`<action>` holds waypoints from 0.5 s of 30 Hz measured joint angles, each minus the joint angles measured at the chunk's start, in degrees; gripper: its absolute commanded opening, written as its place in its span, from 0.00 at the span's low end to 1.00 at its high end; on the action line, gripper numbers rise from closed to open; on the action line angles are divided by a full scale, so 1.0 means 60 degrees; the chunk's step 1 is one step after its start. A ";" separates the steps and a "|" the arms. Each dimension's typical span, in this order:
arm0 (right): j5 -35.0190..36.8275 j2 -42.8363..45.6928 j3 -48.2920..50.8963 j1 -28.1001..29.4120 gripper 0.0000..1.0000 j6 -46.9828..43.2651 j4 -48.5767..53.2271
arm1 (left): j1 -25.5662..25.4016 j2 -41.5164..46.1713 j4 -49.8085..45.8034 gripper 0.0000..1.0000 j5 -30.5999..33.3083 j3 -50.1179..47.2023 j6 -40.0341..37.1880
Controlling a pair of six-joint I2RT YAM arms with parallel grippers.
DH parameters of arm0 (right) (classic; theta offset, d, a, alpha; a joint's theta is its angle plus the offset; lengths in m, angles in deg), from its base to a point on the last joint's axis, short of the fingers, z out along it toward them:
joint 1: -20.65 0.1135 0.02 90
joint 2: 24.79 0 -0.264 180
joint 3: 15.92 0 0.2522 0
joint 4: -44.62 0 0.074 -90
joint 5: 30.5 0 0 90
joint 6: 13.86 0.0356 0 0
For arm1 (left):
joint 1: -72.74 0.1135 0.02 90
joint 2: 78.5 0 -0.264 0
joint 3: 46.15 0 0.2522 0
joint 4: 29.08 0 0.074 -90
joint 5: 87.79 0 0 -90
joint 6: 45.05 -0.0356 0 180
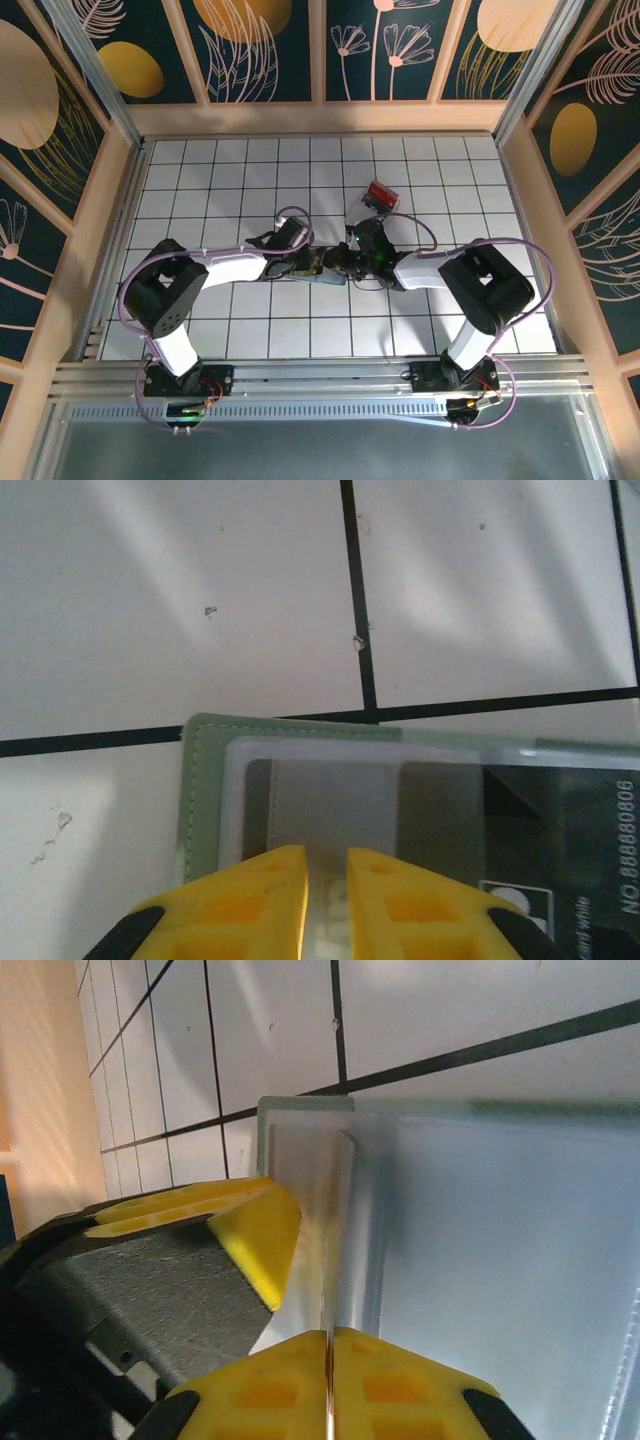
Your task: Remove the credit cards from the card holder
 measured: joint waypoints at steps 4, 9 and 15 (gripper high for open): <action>0.0025 0.0000 0.0000 0.0000 0.17 0.0004 -0.0011 | 0.0011 -0.0040 0.0157 0.18 -0.0080 0.0000 -0.0029; 0.0022 -0.0076 -0.0025 0.0000 0.20 0.0033 -0.0102 | 0.0011 -0.0098 0.0335 0.18 -0.0135 -0.0007 -0.0033; 0.0025 -0.0510 -0.0295 0.0000 0.13 0.0080 -0.0280 | 0.0011 -0.0095 0.0546 0.18 -0.0142 -0.0131 -0.0025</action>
